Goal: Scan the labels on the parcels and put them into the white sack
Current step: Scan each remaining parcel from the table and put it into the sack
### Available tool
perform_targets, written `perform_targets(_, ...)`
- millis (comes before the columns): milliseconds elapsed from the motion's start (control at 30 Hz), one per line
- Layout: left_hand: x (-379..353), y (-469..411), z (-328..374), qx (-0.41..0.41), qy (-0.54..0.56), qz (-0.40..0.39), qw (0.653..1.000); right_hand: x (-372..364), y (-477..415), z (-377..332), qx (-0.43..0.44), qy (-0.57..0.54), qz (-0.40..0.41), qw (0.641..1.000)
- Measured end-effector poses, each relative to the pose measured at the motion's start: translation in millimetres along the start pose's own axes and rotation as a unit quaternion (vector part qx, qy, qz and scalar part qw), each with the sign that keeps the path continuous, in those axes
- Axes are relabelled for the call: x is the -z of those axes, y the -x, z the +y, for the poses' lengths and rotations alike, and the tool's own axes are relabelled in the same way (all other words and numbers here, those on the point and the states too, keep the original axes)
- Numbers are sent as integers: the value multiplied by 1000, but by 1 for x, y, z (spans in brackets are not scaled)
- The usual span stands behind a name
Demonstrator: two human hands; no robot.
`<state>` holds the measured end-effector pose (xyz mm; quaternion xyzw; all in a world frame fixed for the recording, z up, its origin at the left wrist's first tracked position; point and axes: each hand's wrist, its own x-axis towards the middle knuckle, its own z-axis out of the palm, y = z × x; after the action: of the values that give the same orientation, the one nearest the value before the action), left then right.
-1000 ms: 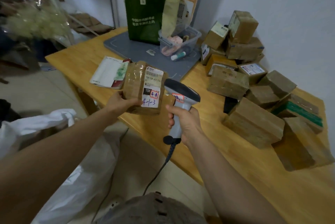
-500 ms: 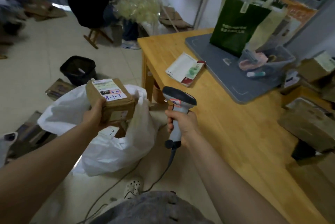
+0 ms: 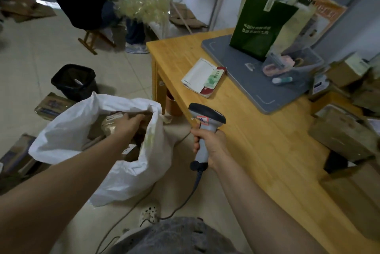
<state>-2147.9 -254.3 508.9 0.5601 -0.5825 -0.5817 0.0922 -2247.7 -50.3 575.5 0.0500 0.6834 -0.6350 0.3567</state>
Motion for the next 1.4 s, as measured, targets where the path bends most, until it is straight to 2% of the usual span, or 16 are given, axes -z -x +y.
perform_targets(100, -44, 19, 21, -139, -110, -18, 984, 22, 2, 2, -1, -32, 35, 999)
perform_targets(167, -75, 34, 35, -213, -154, -67, 963, 41, 6, 3, 7, -60, 70, 996)
perform_targets(267, -125, 62, 55, -255, -229, -141, 929, 76, 15, 2, 25, -105, 133, 985)
perform_targets(333, -161, 84, 63, -304, -283, -173, 893, 104, 24, 2, 37, -146, 179, 972)
perform_targets(467, -230, 137, 71, -406, -348, -263, 803, 167, 46, 6, 63, -205, 269, 939)
perform_targets(667, -328, 220, 75, -515, -427, -374, 643, 257, 92, 29, 94, -275, 367, 884)
perform_targets(767, -379, 257, 78, -561, -468, -384, 564, 292, 115, 44, 91, -288, 401, 865)
perform_targets(900, -443, 298, 82, -630, -554, -346, 420, 327, 144, 69, 90, -280, 441, 848)
perform_targets(967, -469, 313, 83, -637, -591, -331, 366, 341, 154, 79, 89, -288, 446, 843)
perform_targets(1033, -490, 321, 85, -621, -618, -338, 344, 353, 158, 85, 80, -292, 448, 841)
perform_targets(1133, -510, 322, 86, -591, -648, -349, 331, 366, 159, 89, 72, -298, 446, 841)
perform_targets(1233, -513, 315, 80, -617, -640, -330, 319, 375, 156, 89, 70, -304, 449, 838)
perform_targets(1333, -503, 309, 77, -645, -645, -298, 282, 375, 148, 86, 55, -320, 445, 834)
perform_targets(1400, -497, 307, 80, -640, -650, -296, 283, 370, 144, 82, 44, -331, 441, 833)
